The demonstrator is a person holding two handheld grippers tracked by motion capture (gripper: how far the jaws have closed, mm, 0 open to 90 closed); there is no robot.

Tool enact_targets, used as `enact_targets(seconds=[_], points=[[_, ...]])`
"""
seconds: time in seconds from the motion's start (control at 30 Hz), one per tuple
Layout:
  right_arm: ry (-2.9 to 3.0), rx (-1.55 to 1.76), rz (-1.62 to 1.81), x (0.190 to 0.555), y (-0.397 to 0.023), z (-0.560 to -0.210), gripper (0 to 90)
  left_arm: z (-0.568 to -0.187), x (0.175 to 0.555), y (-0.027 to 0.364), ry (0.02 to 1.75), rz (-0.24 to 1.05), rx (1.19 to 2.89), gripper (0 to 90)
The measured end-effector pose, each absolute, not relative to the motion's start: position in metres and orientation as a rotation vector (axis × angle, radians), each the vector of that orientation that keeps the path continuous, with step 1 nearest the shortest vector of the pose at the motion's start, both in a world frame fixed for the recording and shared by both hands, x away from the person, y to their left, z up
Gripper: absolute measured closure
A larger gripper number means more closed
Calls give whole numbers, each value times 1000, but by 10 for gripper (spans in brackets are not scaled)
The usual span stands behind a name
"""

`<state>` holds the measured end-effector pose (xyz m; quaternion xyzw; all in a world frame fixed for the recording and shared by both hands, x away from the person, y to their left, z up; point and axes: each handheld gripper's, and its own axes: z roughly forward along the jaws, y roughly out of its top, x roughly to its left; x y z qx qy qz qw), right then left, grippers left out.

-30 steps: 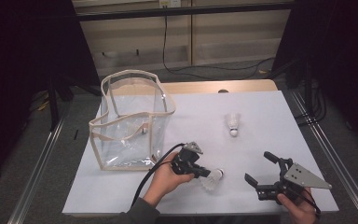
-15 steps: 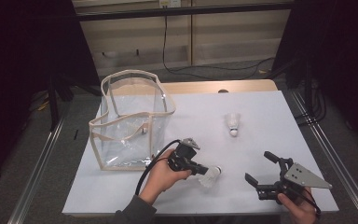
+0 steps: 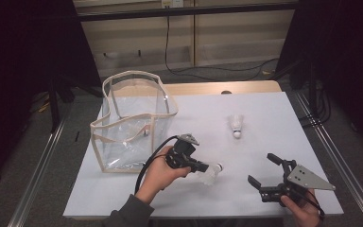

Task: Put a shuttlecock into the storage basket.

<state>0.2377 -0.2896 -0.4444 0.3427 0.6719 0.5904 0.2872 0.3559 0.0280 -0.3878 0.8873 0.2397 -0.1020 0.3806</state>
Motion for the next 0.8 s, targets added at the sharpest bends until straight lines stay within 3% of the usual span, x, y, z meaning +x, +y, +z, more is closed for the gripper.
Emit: enact_targets(seconds=[0.8], points=[[1807,917,1574,239,-287,-446,1,-358,359,42,625,-279,2256,900]])
